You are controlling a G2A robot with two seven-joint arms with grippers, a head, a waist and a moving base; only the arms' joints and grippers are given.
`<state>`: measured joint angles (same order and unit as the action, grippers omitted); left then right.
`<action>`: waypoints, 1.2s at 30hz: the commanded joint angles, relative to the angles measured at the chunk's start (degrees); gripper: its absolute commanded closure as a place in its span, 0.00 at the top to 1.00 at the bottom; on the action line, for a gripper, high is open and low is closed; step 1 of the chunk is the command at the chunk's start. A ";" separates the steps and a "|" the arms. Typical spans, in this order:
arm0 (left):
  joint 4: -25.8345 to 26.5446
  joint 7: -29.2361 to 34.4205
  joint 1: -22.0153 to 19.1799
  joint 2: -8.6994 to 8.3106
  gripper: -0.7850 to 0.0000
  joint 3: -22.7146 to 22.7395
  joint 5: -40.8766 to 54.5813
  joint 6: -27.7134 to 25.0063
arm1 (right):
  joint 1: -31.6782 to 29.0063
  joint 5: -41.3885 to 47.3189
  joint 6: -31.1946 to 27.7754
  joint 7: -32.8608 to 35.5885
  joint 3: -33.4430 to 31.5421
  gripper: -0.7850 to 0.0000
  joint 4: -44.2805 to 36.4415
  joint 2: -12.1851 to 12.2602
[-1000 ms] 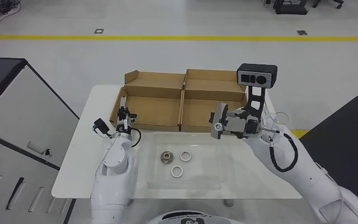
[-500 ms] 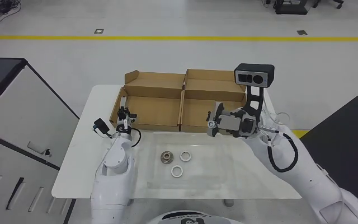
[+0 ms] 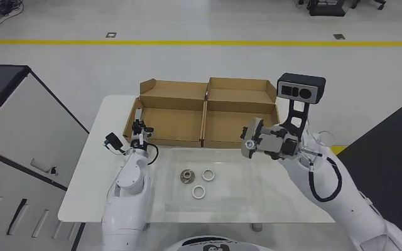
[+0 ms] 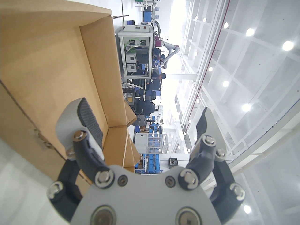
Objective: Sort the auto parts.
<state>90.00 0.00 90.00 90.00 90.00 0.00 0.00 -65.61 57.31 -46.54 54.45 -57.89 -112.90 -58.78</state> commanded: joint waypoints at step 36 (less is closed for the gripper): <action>0.00 0.00 0.00 0.00 1.00 0.00 0.00 0.00 | -1.71 7.70 4.37 7.67 -3.80 0.00 2.29 -5.62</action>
<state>90.00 0.00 90.00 90.00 90.00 0.00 0.00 -67.18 64.63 -42.23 62.06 -61.61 -110.53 -64.24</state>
